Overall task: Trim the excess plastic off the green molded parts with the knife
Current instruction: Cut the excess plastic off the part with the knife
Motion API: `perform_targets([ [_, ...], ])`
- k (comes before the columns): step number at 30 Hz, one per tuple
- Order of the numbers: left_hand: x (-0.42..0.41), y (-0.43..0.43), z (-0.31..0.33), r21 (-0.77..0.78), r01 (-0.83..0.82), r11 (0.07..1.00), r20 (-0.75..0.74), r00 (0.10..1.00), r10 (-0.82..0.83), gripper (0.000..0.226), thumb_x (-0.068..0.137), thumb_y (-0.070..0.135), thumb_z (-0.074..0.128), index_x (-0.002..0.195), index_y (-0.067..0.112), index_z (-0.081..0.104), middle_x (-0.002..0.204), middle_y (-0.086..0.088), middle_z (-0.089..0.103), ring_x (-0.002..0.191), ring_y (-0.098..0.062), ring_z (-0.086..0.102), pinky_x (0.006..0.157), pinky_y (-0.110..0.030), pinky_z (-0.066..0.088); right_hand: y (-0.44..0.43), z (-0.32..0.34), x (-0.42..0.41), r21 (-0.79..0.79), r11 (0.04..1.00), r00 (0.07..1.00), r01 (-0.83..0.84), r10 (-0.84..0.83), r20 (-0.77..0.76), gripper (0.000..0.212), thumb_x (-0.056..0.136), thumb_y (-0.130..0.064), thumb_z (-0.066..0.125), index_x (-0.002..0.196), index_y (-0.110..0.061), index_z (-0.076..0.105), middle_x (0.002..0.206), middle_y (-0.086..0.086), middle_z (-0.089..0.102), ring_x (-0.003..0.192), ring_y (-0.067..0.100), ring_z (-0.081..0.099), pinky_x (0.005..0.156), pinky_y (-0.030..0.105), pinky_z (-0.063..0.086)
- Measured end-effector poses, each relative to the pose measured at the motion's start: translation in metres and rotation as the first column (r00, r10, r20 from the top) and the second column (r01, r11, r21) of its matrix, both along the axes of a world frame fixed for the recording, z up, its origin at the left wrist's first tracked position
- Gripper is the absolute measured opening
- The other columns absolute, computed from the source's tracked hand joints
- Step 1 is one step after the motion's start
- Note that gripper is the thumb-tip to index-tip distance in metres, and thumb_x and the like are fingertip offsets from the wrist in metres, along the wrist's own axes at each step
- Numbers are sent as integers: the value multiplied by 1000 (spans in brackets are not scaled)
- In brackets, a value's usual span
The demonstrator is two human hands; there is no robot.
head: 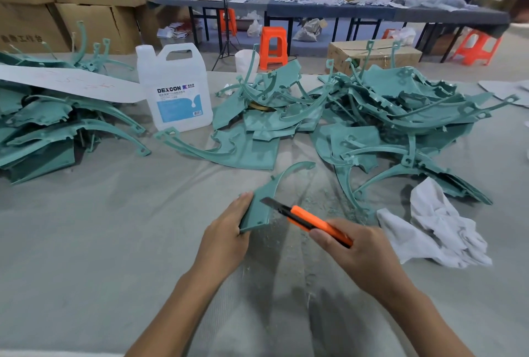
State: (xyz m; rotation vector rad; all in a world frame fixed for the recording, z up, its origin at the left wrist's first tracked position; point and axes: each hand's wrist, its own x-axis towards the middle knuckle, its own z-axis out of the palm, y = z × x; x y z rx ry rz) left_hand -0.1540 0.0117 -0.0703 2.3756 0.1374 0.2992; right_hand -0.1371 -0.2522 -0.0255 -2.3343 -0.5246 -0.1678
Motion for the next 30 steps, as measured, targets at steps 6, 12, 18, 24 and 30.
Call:
perform_targets([
  [6,1,-3,3,3,-14,1000,-9,1000,14,63,98,11,53,154,34,36,158,15,38,143,-10,38,115,-28,33,12,11,41,-42,999,1000,0,-1,-19,41,91,-60,60,70,-25,64,52,-7,52,45,9,47,46,21,32],
  [12,-2,-5,8,-22,-28,999,-19,999,28,62,99,9,52,155,32,36,158,12,38,144,-11,38,117,-30,32,15,8,73,-52,997,998,53,-54,-17,52,95,-55,61,62,-16,50,46,-5,42,41,8,36,44,24,27],
  [18,-17,-2,2,-20,-2,1000,-1,1000,2,63,98,7,53,154,33,37,156,14,40,142,-8,40,117,-27,34,-5,6,107,-306,918,962,253,-273,-24,55,96,-59,52,60,-18,51,49,-5,50,48,16,51,47,29,36],
  [24,-22,-1,0,-8,-9,1000,13,1000,9,64,97,6,55,153,33,39,155,15,40,142,-7,40,117,-25,33,-8,4,114,-464,819,925,338,-379,5,51,99,-57,47,75,-13,59,63,3,59,57,21,58,51,31,45],
  [30,-17,-3,2,-41,-68,997,32,997,69,60,95,10,60,148,34,47,147,15,51,133,-8,51,109,-20,39,-7,2,61,-102,934,937,343,-348,-39,46,96,-62,44,73,-24,55,59,-3,59,58,17,56,52,32,36],
])
